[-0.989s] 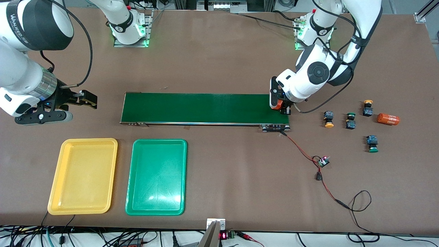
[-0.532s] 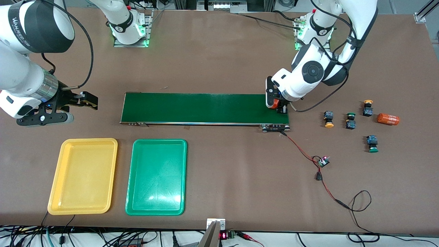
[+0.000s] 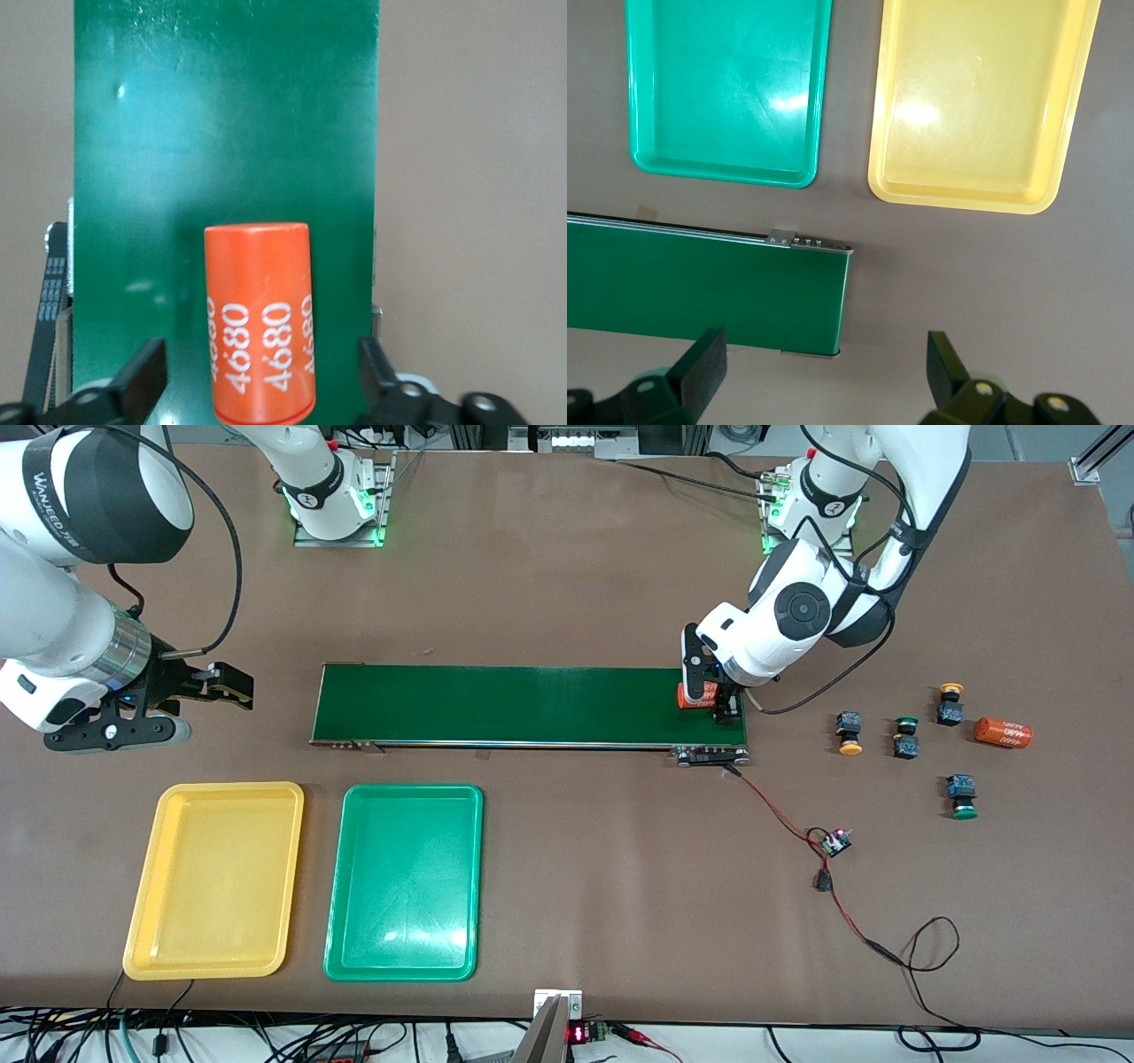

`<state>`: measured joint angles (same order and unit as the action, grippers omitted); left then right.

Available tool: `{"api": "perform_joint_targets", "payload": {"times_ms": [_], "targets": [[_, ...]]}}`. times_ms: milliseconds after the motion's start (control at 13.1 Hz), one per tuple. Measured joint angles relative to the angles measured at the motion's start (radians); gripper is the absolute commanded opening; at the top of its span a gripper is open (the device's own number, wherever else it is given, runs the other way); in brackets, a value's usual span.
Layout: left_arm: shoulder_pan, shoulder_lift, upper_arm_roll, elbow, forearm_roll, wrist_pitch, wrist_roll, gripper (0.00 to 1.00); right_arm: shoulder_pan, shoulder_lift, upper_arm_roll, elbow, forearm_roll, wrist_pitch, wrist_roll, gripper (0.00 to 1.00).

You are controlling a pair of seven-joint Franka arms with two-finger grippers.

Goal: Sort buttons by color to trays
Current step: 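Carry the battery onto the green conveyor belt and open the left gripper, then move the left gripper back over the buttons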

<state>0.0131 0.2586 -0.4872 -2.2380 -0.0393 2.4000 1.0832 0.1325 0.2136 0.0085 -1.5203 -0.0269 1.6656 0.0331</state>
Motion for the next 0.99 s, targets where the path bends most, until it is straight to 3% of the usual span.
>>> {"api": "perform_joint_targets", "payload": {"times_ms": [228,456,685,989], "targets": [[0.020,-0.060,0.002,0.014,0.000,-0.065,-0.003,1.00,0.001,0.000,0.001,0.000,0.000,0.001,0.000,1.00],[0.144,-0.120,0.009,0.036,0.000,-0.090,-0.005,1.00,0.001,0.000,0.001,0.000,0.000,0.001,0.000,1.00],[0.276,-0.123,0.019,0.055,0.000,-0.097,0.000,1.00,0.001,0.000,0.001,0.000,0.000,0.001,0.000,1.00],[0.350,-0.107,0.037,0.057,0.000,-0.108,-0.032,1.00,0.000,0.000,0.001,0.000,0.000,0.002,0.000,1.00]]}}
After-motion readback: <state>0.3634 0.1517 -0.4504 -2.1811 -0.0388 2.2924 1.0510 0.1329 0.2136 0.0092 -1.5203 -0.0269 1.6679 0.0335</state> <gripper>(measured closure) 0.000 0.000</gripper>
